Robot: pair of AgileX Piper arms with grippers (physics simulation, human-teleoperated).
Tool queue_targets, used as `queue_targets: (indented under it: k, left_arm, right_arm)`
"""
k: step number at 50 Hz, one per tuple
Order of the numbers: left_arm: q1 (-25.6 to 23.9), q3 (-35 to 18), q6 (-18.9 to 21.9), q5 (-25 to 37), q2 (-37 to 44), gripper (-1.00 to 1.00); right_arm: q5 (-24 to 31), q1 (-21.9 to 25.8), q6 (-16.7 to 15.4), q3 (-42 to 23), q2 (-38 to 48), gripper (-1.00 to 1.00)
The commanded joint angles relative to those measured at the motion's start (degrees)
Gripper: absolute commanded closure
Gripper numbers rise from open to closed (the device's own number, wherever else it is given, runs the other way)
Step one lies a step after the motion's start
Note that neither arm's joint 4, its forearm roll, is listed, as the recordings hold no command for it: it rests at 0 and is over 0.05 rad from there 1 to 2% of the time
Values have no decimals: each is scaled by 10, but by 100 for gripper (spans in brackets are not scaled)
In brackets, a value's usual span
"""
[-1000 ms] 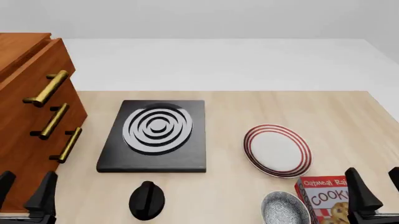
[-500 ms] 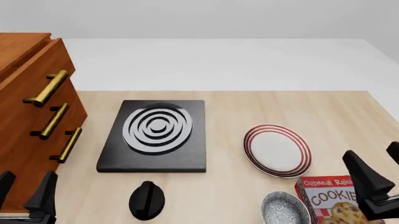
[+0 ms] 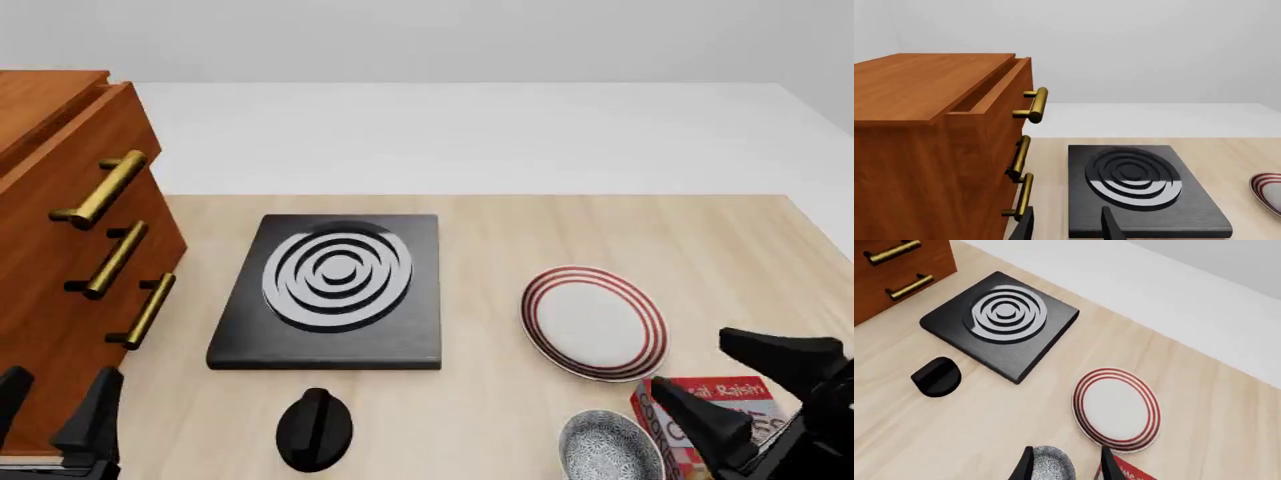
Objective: Pick the akita bowl on the ramekin and place it on the plate.
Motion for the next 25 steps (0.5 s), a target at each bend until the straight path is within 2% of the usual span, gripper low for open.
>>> queue_targets:
  k: [1, 10, 11, 25]
  left_arm:
    - [0, 0, 0, 0, 0, -100]
    - [0, 0, 0, 0, 0, -100]
    - [0, 0, 0, 0, 0, -100]
    - [0, 0, 0, 0, 0, -100]
  right_arm:
    - [58, 77, -6, -10, 63, -100]
    - [100, 129, 25, -28, 114, -100]
    - [101, 138, 39, -29, 120, -100]
    - [83, 164, 56, 12, 167, -100]
